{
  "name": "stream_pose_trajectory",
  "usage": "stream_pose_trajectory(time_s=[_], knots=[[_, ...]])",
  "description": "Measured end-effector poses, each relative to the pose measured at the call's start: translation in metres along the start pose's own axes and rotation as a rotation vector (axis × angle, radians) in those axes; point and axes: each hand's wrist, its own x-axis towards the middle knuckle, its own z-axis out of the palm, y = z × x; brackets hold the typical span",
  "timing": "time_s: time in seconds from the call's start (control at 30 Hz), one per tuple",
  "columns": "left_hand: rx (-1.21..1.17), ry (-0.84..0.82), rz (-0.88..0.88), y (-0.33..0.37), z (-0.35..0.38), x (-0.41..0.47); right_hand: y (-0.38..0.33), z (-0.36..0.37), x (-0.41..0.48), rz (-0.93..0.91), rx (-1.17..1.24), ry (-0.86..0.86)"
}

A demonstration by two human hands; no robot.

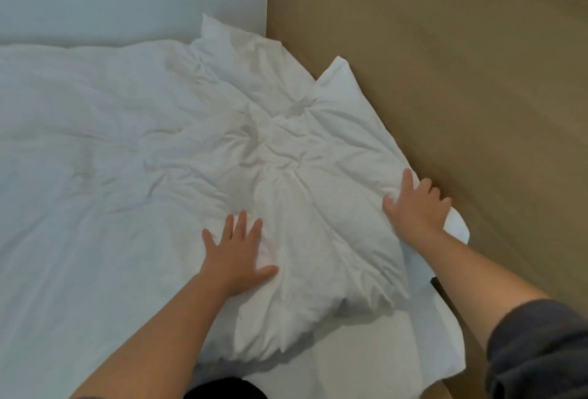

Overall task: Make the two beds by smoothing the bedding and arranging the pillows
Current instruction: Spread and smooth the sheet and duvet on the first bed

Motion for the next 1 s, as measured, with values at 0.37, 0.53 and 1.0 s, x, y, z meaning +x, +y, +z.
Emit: stream_pose_trajectory(time_s=[0.37, 0.53, 1.0], knots=[[0.172, -0.26, 0.082, 0.04, 0.007, -0.034, 0.064, -0.055, -0.008, -0.187, -0.476, -0.148], [0.287, -0.257, 0.121, 0.068, 0.033, -0.06, 0.064, -0.054, -0.031, -0.174, -0.559, -0.086], [0.096, -0.009, 0.295, 0.083, -0.001, -0.058, 0.097, -0.004, -0.091, -0.647, -0.491, 0.097]])
